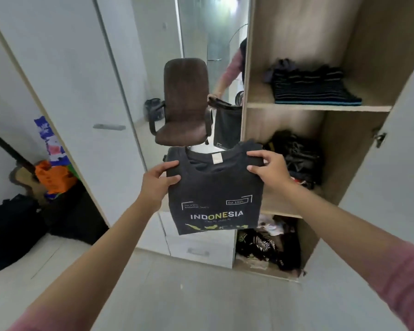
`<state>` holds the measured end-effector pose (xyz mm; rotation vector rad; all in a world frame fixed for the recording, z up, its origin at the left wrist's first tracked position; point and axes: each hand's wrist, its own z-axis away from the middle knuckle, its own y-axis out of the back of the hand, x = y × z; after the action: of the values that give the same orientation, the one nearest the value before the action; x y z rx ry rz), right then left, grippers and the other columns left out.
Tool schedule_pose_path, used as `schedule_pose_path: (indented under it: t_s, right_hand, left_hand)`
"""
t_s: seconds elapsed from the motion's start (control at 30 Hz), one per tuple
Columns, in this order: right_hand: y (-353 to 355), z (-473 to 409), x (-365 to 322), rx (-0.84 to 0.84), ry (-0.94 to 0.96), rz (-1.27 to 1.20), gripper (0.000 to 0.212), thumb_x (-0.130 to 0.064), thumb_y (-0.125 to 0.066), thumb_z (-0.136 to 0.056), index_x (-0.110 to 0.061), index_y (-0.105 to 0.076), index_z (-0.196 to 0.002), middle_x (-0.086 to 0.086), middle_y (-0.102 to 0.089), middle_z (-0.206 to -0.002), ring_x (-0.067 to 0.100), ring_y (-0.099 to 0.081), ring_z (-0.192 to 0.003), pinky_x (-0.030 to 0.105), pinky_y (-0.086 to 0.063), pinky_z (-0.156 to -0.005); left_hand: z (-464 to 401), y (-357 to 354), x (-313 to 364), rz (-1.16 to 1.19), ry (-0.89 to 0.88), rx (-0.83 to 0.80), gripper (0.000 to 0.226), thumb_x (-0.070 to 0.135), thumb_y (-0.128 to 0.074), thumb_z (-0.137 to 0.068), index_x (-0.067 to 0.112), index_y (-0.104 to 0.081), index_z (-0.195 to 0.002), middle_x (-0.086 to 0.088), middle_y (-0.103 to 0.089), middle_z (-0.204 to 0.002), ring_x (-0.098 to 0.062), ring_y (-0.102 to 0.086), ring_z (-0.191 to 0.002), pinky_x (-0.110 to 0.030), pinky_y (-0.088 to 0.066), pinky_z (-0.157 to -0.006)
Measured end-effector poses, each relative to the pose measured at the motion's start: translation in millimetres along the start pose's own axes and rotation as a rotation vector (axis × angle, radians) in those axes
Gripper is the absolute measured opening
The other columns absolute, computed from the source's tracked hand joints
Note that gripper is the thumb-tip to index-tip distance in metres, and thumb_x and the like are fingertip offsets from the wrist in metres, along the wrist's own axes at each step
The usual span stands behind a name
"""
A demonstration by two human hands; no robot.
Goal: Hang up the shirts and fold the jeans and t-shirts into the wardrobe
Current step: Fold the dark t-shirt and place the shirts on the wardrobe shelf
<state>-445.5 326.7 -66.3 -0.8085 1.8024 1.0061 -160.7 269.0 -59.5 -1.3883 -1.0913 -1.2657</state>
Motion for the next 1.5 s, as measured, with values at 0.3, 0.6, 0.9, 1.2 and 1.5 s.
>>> schedule_pose_path:
  t_s: [0.3,0.6,0.9,1.2,1.5]
  right_hand:
    - [118.2,-15.6,-63.5,0.271,0.146,-0.017,0.041,0.002,-0.071,-0.079,-0.020,-0.066,-0.114,0.004,-0.064,-0.116,0.015,-0.062,-0.105,0.025,-0.053,-0.089]
    - [204.5,-61.8,-105.2,0.333,0.349,0.030,0.042,-0.001,-0.071,-0.080,-0.023,-0.065,-0.116,-0.001,-0.064,-0.120,0.009,-0.060,-0.110,0.018,-0.050,-0.092]
    - [277.0,-128.8,-124.6,0.435,0.485,0.039,0.044,-0.002,-0.072,-0.080,-0.024,-0.064,-0.118,-0.003,-0.064,-0.119,0.010,-0.061,-0.110,0.032,-0.052,-0.095]
    - [332.0,-190.6,-155.5,0.462,0.505,0.286,0.064,-0.011,-0.081,-0.072,-0.022,-0.054,-0.129,-0.001,-0.054,-0.132,0.012,-0.052,-0.118,0.023,-0.046,-0.097]
    - [342.2,-237.5,-161.2,0.523,0.483,0.400,0.069,-0.010,-0.079,-0.074,-0.022,-0.048,-0.134,-0.002,-0.048,-0.138,0.016,-0.046,-0.126,0.029,-0.043,-0.103]
  left_hand:
    - [-28.3,-101.0,93.4,-0.044,-0.224,-0.205,0.040,-0.010,-0.062,-0.083,0.013,-0.063,-0.115,0.004,-0.067,-0.100,-0.012,-0.066,-0.091,-0.038,-0.056,-0.085]
    - [-51.7,-183.5,158.6,0.174,-0.386,-0.274,0.046,-0.013,-0.053,-0.088,0.013,-0.059,-0.124,-0.011,-0.067,-0.097,-0.009,-0.071,-0.077,-0.022,-0.056,-0.062]
    - [-116.5,-269.1,203.6,0.000,-0.723,-0.237,0.052,-0.011,-0.054,-0.088,0.024,-0.055,-0.126,-0.010,-0.067,-0.104,-0.014,-0.067,-0.089,-0.026,-0.058,-0.076]
    - [-171.6,-332.3,248.5,-0.350,-1.016,-0.193,0.070,-0.003,-0.062,-0.083,0.020,-0.032,-0.141,0.000,-0.033,-0.144,-0.011,-0.036,-0.132,-0.034,-0.036,-0.111]
    - [-214.8,-363.4,268.7,-0.363,-1.014,-0.193,0.076,-0.002,-0.065,-0.080,0.018,-0.028,-0.144,0.000,-0.027,-0.146,-0.012,-0.031,-0.134,-0.025,-0.030,-0.111]
